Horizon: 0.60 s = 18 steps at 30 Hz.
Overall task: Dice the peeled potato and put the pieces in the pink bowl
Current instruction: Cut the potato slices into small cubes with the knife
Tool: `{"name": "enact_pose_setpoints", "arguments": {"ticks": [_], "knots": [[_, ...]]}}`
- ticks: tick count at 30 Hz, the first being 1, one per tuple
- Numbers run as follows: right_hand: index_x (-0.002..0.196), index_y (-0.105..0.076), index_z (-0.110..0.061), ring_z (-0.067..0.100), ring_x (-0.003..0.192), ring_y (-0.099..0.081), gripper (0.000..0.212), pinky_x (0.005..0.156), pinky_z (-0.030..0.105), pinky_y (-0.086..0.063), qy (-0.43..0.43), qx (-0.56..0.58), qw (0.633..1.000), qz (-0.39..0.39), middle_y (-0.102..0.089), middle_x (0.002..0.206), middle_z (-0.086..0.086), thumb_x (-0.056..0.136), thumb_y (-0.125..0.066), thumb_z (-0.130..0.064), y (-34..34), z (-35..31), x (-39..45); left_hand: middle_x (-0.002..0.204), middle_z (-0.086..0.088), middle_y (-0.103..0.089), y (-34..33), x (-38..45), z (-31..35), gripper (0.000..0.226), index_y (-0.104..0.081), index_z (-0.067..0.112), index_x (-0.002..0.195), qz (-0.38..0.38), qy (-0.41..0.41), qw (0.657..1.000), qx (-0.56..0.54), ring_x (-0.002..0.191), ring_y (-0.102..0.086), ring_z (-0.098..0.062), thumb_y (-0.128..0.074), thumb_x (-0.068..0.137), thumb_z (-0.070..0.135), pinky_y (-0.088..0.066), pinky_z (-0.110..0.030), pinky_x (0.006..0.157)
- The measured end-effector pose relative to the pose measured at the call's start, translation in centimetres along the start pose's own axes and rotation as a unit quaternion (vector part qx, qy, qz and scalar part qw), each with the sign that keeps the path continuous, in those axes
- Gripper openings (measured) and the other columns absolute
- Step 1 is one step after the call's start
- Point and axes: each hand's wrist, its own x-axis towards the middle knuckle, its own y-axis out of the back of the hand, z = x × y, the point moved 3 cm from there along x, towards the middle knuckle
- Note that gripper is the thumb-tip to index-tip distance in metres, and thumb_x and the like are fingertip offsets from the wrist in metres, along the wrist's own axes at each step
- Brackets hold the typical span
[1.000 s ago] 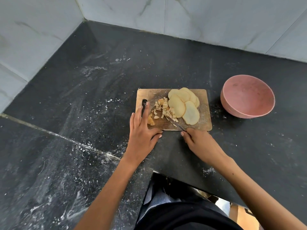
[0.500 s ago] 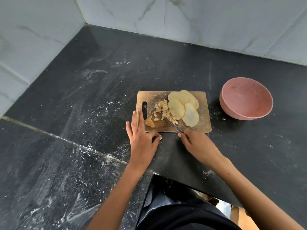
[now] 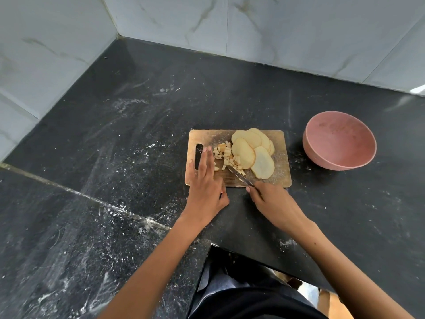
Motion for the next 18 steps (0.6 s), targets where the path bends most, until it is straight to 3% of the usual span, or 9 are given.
{"name": "enact_pose_setpoints", "arguments": {"ticks": [2, 6, 7, 10, 12, 15, 18], "knots": [[0.071, -0.043, -0.023, 0.017, 0.065, -0.053, 0.036, 0.058, 0.033, -0.04, 0.0, -0.006, 1.0, 0.002, -0.052, 0.068, -0.003, 0.101, -0.034, -0.041, 0.0, 0.0, 0.0, 0.153, -0.029, -0.022, 0.0, -0.2, 0.2, 0.025, -0.058, 0.012, 0.061, 0.005, -0.011, 1.0, 0.001, 0.146, -0.004, -0.033, -0.077, 0.064, 0.028, -0.019, -0.064, 0.11], [0.071, -0.042, -0.023, 0.015, 0.061, -0.051, 0.036, 0.057, 0.034, -0.039, -0.002, -0.002, 1.0, 0.009, -0.051, 0.066, -0.003, 0.101, -0.034, -0.04, 0.1, 0.1, -0.1, 0.159, -0.019, -0.003, 1.4, 0.4, -0.6, 0.016, -0.062, 0.017, 0.073, 0.041, 0.041, 0.994, -0.095, 0.146, 0.021, -0.023, -0.069, 0.082, 0.029, 0.019, -0.047, 0.114], [0.071, -0.042, -0.023, 0.014, 0.06, -0.05, 0.036, 0.056, 0.034, -0.038, 0.0, 0.0, 1.0, 0.012, -0.05, 0.065, -0.004, 0.101, -0.034, -0.039, 0.2, 0.0, 0.0, 0.16, -0.016, 0.001, 1.7, 0.9, -1.0, 0.015, -0.064, 0.018, 0.077, 0.05, 0.067, 0.988, -0.128, 0.146, 0.022, -0.023, -0.067, 0.086, 0.03, 0.021, -0.044, 0.113], [0.071, -0.042, -0.022, 0.015, 0.061, -0.05, 0.035, 0.054, 0.033, -0.035, 0.003, 0.005, 1.0, 0.016, -0.05, 0.065, -0.004, 0.101, -0.035, -0.038, 0.3, -0.3, 0.1, 0.161, -0.013, 0.0, 2.2, 1.9, -2.0, 0.008, -0.074, 0.022, 0.085, 0.067, 0.102, 0.981, -0.152, 0.147, 0.017, -0.026, -0.07, 0.085, 0.029, 0.014, -0.046, 0.115], [0.071, -0.042, -0.022, 0.018, 0.064, -0.051, 0.035, 0.056, 0.034, -0.037, 0.0, 0.006, 1.0, 0.019, -0.05, 0.066, -0.003, 0.101, -0.036, -0.038, 0.3, -0.8, 0.2, 0.161, -0.011, -0.004, 2.0, 2.2, -2.5, 0.005, -0.076, 0.025, 0.08, 0.066, 0.127, 0.978, -0.15, 0.148, 0.015, -0.024, -0.075, 0.081, 0.029, 0.012, -0.047, 0.116], [0.076, -0.045, -0.018, 0.023, 0.069, -0.053, 0.034, 0.059, 0.036, -0.041, -0.002, 0.001, 1.0, 0.019, -0.053, 0.071, 0.001, 0.102, -0.035, -0.038, 0.0, -1.7, 0.6, 0.161, -0.012, -0.003, 2.0, 2.1, -2.9, 0.008, -0.074, 0.026, 0.074, 0.06, 0.183, 0.972, -0.135, 0.147, 0.016, -0.024, -0.079, 0.076, 0.032, 0.013, -0.047, 0.116], [0.08, -0.045, -0.017, 0.023, 0.07, -0.052, 0.032, 0.059, 0.034, -0.037, 0.01, -0.012, 1.0, 0.005, -0.052, 0.072, 0.001, 0.102, -0.033, -0.037, -0.5, -2.7, 1.0, 0.16, -0.016, 0.002, 2.1, 2.1, -2.9, 0.008, -0.075, 0.03, 0.081, 0.037, 0.218, 0.969, -0.111, 0.146, 0.02, -0.025, -0.077, 0.077, 0.037, 0.016, -0.049, 0.114]]}}
